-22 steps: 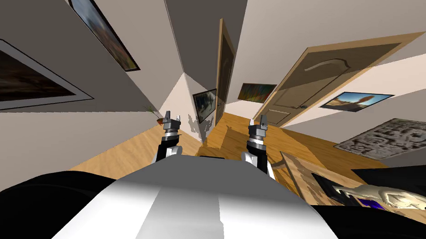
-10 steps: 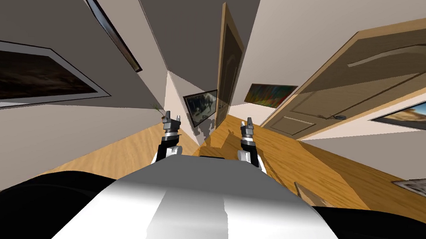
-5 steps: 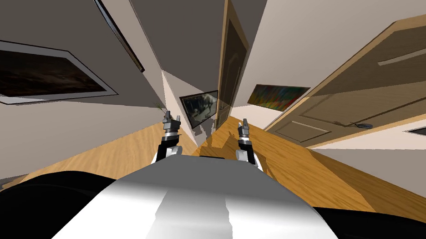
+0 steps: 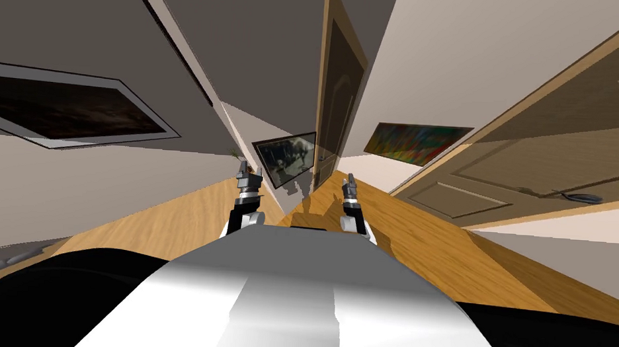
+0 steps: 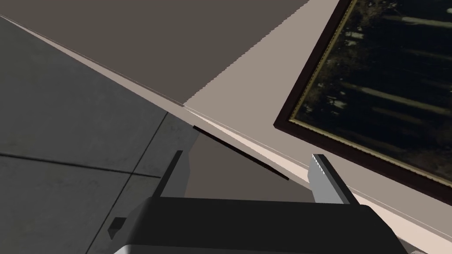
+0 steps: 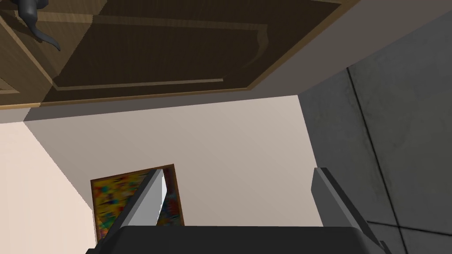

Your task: Push the door open

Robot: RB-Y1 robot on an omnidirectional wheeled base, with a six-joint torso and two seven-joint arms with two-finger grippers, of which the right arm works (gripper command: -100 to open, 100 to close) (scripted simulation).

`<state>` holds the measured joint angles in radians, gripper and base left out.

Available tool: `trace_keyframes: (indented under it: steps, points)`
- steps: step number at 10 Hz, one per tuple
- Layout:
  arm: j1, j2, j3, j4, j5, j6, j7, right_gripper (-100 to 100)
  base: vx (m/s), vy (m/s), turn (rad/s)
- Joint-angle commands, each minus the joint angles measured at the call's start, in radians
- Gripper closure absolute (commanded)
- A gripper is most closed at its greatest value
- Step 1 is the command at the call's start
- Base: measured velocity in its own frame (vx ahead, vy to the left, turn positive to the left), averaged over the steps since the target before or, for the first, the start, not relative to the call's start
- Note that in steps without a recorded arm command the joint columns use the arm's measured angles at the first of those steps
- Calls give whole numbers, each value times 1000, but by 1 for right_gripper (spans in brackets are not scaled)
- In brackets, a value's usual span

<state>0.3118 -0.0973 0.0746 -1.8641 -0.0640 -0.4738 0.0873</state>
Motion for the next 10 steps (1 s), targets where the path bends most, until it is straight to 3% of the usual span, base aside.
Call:
trace_keyframes:
  steps: [1, 10]
  points:
    - [-14, -6, 11, 37, -8, -7, 10, -100, 113, -148, 121]
    - [-97, -19, 62, 221, -50, -29, 55, -100, 104, -147, 133]
